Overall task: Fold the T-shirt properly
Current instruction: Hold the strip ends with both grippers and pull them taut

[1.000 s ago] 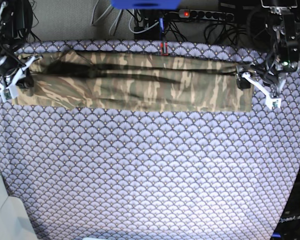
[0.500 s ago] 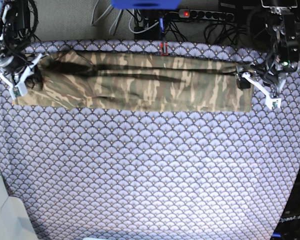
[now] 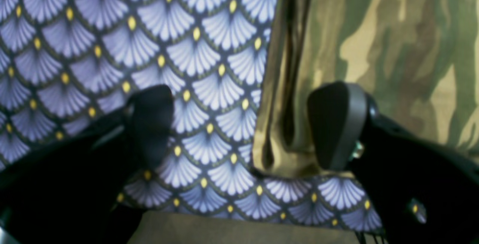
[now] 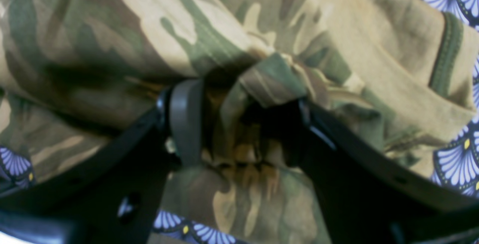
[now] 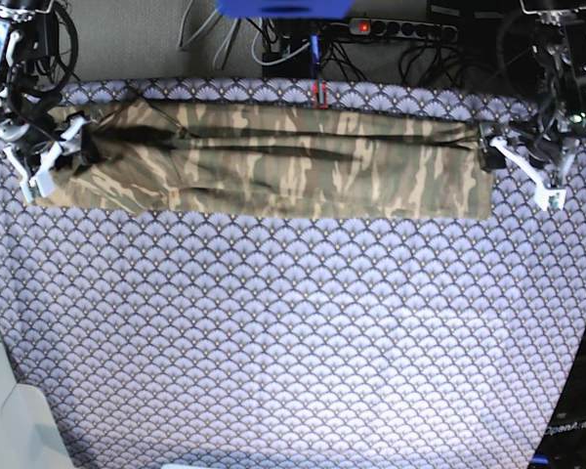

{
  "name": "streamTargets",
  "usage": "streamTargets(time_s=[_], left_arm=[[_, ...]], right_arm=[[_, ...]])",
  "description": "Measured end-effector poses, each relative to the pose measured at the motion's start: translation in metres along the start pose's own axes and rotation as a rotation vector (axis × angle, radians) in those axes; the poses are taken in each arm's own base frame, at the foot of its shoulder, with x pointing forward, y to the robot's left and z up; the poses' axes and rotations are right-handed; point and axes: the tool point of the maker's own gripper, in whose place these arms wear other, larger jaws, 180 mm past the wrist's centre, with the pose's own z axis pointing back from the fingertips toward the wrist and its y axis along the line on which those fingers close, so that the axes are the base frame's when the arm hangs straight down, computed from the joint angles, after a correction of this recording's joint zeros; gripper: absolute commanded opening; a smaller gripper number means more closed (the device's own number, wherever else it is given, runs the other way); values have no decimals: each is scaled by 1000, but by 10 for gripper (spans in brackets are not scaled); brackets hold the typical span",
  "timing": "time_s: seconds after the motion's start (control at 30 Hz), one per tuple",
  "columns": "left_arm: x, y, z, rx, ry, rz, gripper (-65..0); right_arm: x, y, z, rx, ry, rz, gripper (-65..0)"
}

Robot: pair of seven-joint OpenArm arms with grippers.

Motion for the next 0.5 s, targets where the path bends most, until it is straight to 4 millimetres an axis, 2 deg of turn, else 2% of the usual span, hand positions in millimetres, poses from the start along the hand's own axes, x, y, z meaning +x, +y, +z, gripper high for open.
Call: streamTargets(time_s=[0.27, 0.5], left_arm=[[27, -11, 14, -9, -84, -41, -90], [41, -29, 1, -58, -125, 13, -89]], right_arm=[[0, 0, 0, 0, 0, 0, -324], [0, 0, 0, 0, 0, 0, -324]])
